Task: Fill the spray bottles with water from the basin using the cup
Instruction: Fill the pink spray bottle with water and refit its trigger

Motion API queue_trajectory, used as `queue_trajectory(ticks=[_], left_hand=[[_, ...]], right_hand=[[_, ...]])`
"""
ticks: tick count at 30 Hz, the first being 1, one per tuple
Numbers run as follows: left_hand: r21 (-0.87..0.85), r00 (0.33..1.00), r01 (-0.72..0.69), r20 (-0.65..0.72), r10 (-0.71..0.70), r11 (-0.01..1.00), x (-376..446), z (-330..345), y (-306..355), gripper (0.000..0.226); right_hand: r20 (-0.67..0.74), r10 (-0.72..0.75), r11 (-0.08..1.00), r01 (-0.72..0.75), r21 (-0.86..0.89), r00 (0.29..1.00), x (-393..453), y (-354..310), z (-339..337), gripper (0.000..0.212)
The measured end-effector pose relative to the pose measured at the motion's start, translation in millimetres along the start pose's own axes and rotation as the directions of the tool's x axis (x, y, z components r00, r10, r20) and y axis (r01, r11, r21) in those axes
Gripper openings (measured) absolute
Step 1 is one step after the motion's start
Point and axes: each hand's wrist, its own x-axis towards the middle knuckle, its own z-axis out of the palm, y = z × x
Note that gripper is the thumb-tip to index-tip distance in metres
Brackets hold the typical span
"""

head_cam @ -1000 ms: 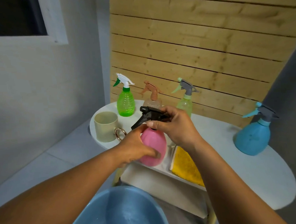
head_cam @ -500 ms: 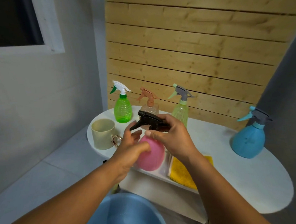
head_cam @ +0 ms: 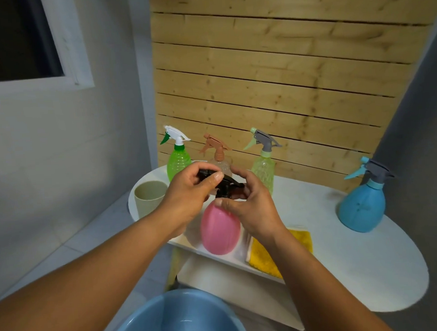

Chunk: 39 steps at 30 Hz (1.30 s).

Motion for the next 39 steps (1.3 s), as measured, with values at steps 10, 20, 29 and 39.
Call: queue_trajectory(ticks=[10,20,29,39], left_hand=[[0.063,0.998,-0.023,0.057,0.019,0.998,6,-4,5,0.01],[0.045,0.995,0.053,0.08,-0.056,0.998,0,-9,-9,0.079],[0.148,0.965,0.186,0.161,-0.209,0.971,-23,6,-72,0.112],[0.662,0.993,0.105,-0.026,-0.116,0.742,-15,26,-70,0.098]], right_hand=[[0.06,-0.018,0.989,0.026,-0.145,0.998,-5,8,-2,0.017],[-0.036,-0.019,0.998,0.017,-0.056,0.999,-10,12,6,0.012],[-0.012,-0.049,0.984,0.046,-0.17,0.999,-4,19,2,0.017],[-0.086,-0.08,0.972,0.059,-0.229,0.993,-8,11,7,0.026]])
